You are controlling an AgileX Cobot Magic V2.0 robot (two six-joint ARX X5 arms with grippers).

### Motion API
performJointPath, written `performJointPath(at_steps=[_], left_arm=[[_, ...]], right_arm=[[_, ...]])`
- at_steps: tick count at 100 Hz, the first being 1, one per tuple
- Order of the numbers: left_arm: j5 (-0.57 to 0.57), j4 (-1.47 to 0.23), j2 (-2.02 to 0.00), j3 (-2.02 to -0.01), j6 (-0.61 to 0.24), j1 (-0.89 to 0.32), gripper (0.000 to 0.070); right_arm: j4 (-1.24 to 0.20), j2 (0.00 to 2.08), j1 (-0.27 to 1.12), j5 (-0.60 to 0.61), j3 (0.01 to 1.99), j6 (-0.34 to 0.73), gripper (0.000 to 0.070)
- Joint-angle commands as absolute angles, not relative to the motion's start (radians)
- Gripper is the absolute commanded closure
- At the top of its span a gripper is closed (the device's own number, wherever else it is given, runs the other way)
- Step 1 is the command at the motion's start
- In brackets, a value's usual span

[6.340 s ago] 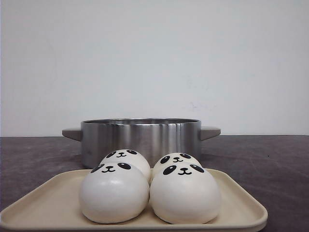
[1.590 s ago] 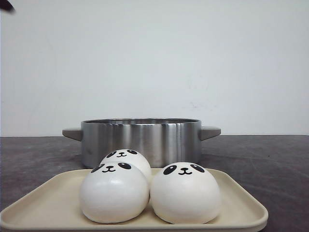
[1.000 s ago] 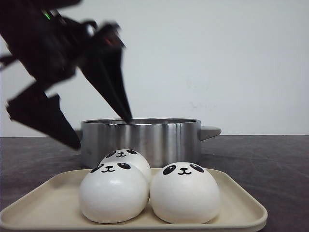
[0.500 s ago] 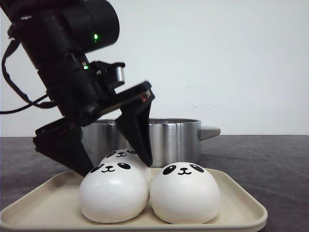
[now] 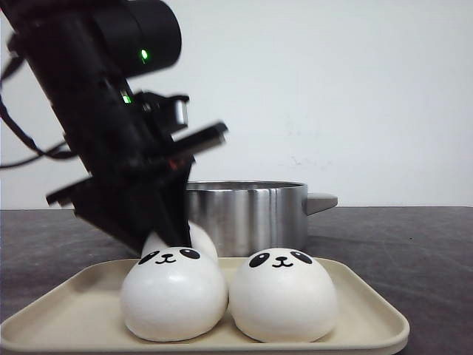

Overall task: Steam buns
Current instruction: 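Reach the left gripper to the tray and grasp the farther panda bun, then carry the bun with the left gripper into the pot and release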

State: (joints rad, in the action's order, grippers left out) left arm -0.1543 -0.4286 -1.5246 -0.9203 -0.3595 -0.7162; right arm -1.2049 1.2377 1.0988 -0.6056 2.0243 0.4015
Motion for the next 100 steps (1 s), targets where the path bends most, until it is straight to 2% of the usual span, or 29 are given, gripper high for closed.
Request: performJointPath(at_steps=[1, 13, 26, 41, 64, 82, 100], left_arm=[[-0.157, -0.420, -1.454, -0.938, -0.364, -0.734, 0.0699], [-0.134, -0.422, -1.303, -0.938, -0.391, -0.739, 0.0699], [-0.010, -0.368, -1.170, -0.940, -0.412, -0.736, 0.0698], [0.072, -0.293, -1.138, -0.961, -0.401, -0.686, 0.0698], [0.080, -0.237, -1.288, -1.018, -0.377, -0.575, 0.0698], [-0.030, -0.240, -1.494, -1.139, -0.340, -0.519, 0.0698], [-0.042, -0.298, -1.664, -1.278, -0.306, -0.505, 0.0698]], right_arm=[[-1.199, 1.248, 1.111, -0.611, 2.042, 0.415, 0.0696], [-1.199, 1.248, 1.111, -0.611, 2.042, 0.415, 0.0696], [-1.198, 1.248, 1.111, -0.611, 2.042, 0.415, 0.0696], [-1.188, 1.253, 1.111, -0.611, 2.042, 0.412, 0.0696], [-1.160, 1.254, 1.111, -0.610, 2.042, 0.381, 0.0696], [-1.160, 1.254, 1.111, -0.611, 2.042, 0.381, 0.0696], [-1.160, 1.254, 1.111, -0.610, 2.042, 0.382, 0.0696]])
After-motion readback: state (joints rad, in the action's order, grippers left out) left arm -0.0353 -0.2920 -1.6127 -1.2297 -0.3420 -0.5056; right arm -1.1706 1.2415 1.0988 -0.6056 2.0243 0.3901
